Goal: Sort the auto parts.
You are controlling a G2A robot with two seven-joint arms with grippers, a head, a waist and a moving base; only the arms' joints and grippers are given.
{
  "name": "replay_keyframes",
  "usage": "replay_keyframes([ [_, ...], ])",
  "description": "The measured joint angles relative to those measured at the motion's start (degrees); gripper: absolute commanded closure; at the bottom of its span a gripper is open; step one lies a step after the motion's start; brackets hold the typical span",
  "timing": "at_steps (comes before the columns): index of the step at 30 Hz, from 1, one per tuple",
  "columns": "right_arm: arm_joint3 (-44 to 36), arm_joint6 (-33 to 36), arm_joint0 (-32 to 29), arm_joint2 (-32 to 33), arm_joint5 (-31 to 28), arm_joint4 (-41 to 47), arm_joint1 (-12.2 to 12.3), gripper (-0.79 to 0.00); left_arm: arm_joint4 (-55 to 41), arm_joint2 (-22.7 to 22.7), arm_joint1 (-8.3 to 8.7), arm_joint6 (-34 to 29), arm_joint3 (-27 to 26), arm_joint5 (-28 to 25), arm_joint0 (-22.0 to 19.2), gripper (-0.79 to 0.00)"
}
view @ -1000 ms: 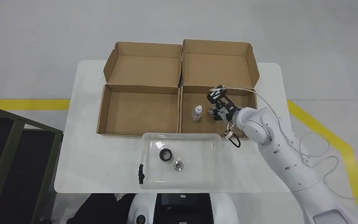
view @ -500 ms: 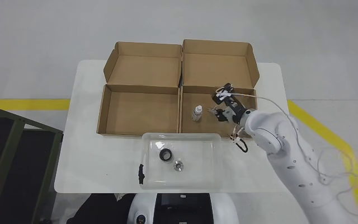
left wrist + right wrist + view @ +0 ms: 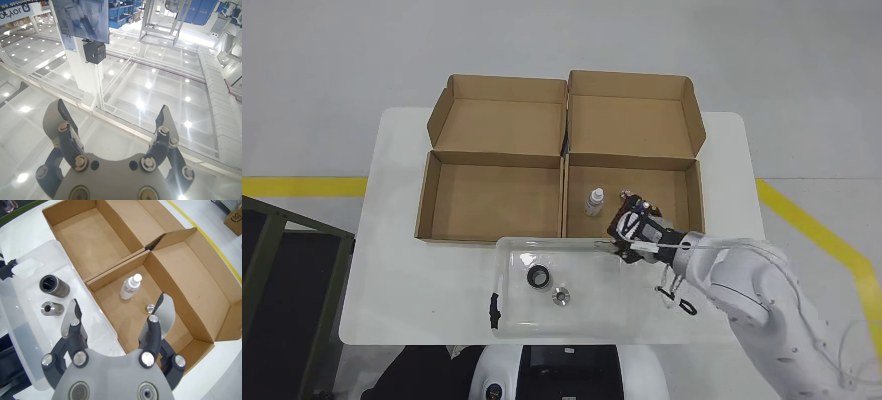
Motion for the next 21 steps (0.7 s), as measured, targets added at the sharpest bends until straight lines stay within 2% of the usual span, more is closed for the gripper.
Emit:
replay_keyframes([
  [9, -2.4, 0.3, -0.9, -5.7, -6.9, -0.3, 0.0, -0.671, 0.0, 0.0, 0.0, 0.0, 0.0, 0.0, 0.0, -0.785],
  [16, -1.0, 1.7, 1.2, -9.7, -8.5, -0.3, -0.3, -0.674, 0.0, 0.0, 0.0, 0.0, 0.0, 0.0, 0.0, -0.785],
  [21, 2.5, 1.6, 4.0, -14.5, -7.8, -2.3, -1.2, -0.631, 0.0, 0.0, 0.0, 0.0, 0.0, 0.0, 0.0, -0.785],
])
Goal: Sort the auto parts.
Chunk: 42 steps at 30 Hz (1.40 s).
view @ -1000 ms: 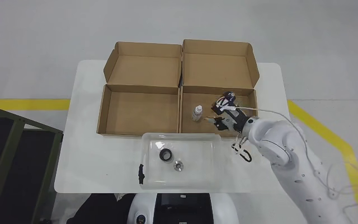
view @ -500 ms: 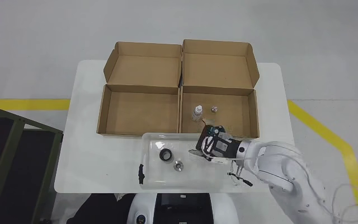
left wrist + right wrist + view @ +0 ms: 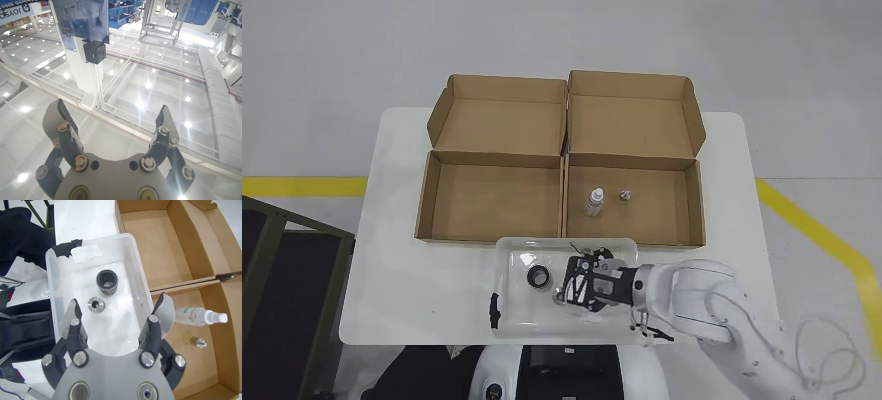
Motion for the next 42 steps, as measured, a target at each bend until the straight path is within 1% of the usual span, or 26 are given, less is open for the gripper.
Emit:
replay_keyframes([
  [4, 1.8, 1.0, 1.9, -2.3, 0.9, -0.2, -0.5, -0.588, 0.0, 0.0, 0.0, 0.0, 0.0, 0.0, 0.0, -0.785],
  [7, 2.8, 1.8, 2.7, -4.0, 0.8, -0.3, -0.8, -0.591, 0.0, 0.0, 0.0, 0.0, 0.0, 0.0, 0.0, -0.785],
  [11, 2.0, -0.4, 3.4, -5.3, -0.6, -1.9, -1.0, -0.69, 0.0, 0.0, 0.0, 0.0, 0.0, 0.0, 0.0, -0.785],
  [13, 1.0, -2.8, 3.0, -5.1, -1.0, -3.8, -1.0, -0.785, 0.0, 0.0, 0.0, 0.0, 0.0, 0.0, 0.0, -0.785],
  [16, 0.4, -5.5, 2.0, -4.7, -0.8, -6.3, -0.8, -0.785, 0.0, 0.0, 0.0, 0.0, 0.0, 0.0, 0.0, -0.785],
  [32, 0.4, -5.4, 2.0, -4.7, -0.8, -6.3, -0.8, -0.785, 0.0, 0.0, 0.0, 0.0, 0.0, 0.0, 0.0, -0.785],
  [35, 1.4, -6.6, 1.7, -4.2, -0.3, -6.2, -0.8, -0.785, 0.0, 0.0, 0.0, 0.0, 0.0, 0.0, 0.0, -0.785],
  [42, 2.0, -8.2, -0.1, -2.8, -3.4, -7.4, -0.1, -0.785, 0.0, 0.0, 0.0, 0.0, 0.0, 0.0, 0.0, -0.785],
])
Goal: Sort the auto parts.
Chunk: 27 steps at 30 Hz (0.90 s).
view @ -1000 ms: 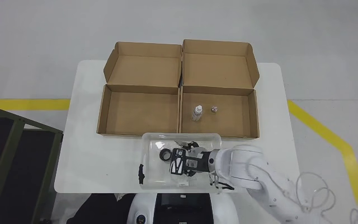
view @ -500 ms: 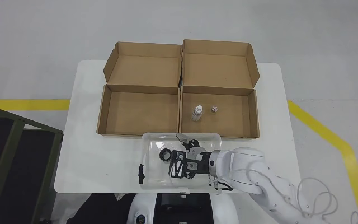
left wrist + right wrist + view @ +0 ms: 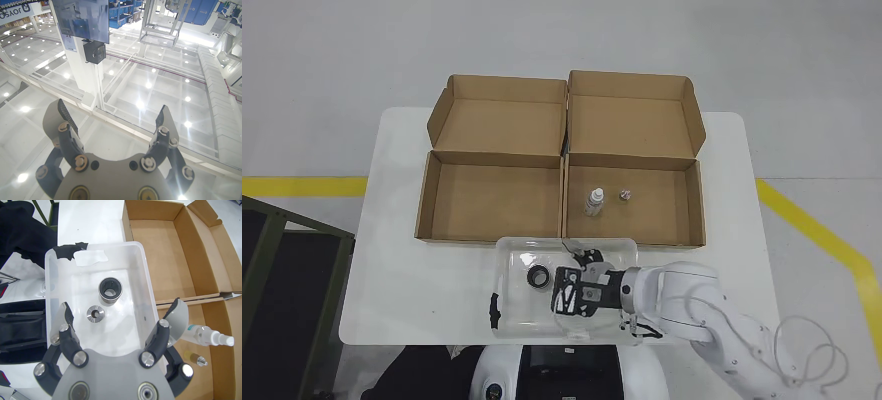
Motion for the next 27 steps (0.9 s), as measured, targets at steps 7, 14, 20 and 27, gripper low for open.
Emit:
replay_keyframes([
  [7, 0.5, -0.5, -2.1, -0.3, -1.0, -3.4, 0.4, -0.785, 0.0, 0.0, 0.0, 0.0, 0.0, 0.0, 0.0, -0.785],
  [14, 1.9, 0.8, -1.7, -1.9, -0.8, -5.1, 0.2, -0.763, 0.0, 0.0, 0.0, 0.0, 0.0, 0.0, 0.0, -0.785],
  [20, 3.7, 1.9, -1.2, -2.5, -0.8, -4.5, 0.0, -0.69, 0.0, 0.0, 0.0, 0.0, 0.0, 0.0, 0.0, -0.785],
  [27, 6.6, 3.9, 1.0, -5.0, -0.6, -3.1, -0.8, -0.653, 0.0, 0.0, 0.0, 0.0, 0.0, 0.0, 0.0, -0.785],
])
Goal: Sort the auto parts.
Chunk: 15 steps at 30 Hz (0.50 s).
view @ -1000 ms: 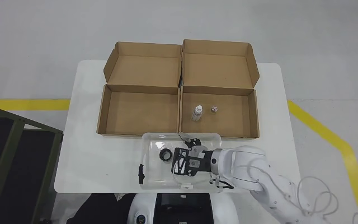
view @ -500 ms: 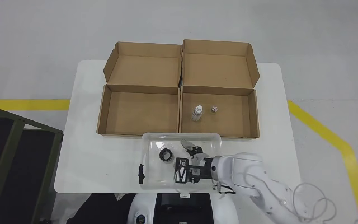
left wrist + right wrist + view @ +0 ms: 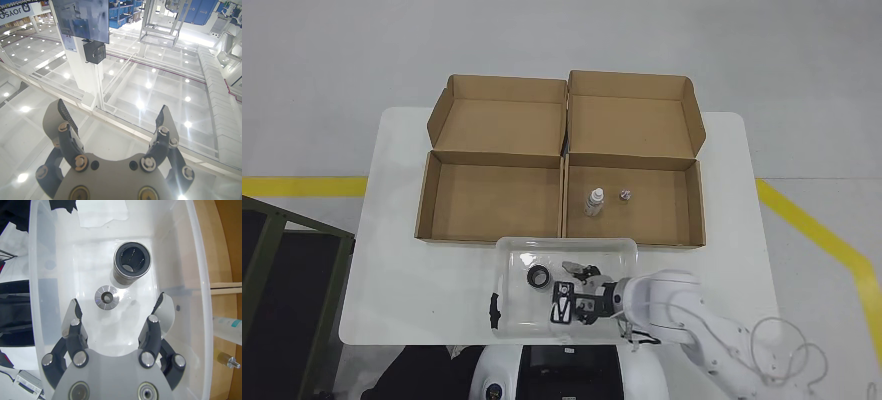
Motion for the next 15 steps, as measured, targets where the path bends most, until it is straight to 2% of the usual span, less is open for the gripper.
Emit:
replay_keyframes([
  [3, 1.8, 0.8, 1.4, -1.4, 0.0, 1.0, -0.5, -0.625, 0.0, 0.0, 0.0, 0.0, 0.0, 0.0, 0.0, -0.785],
  [7, 4.0, 1.4, 3.1, -3.0, 0.3, 2.1, -1.2, -0.548, 0.0, 0.0, 0.0, 0.0, 0.0, 0.0, 0.0, -0.785],
  [9, 4.8, 1.8, 3.8, -3.6, 0.5, 2.5, -1.5, -0.48, 0.0, 0.0, 0.0, 0.0, 0.0, 0.0, 0.0, -0.785],
  [10, 5.0, 1.9, 4.1, -3.9, 0.6, 2.6, -1.6, -0.376, 0.0, 0.0, 0.0, 0.0, 0.0, 0.0, 0.0, -0.785],
  [12, 5.4, 2.2, 4.5, -4.3, 0.8, 2.9, -1.7, -0.351, 0.0, 0.0, 0.0, 0.0, 0.0, 0.0, 0.0, -0.785],
  [15, 5.7, 2.5, 4.8, -4.7, 0.8, 3.2, -1.9, -0.271, 0.0, 0.0, 0.0, 0.0, 0.0, 0.0, 0.0, -0.785],
])
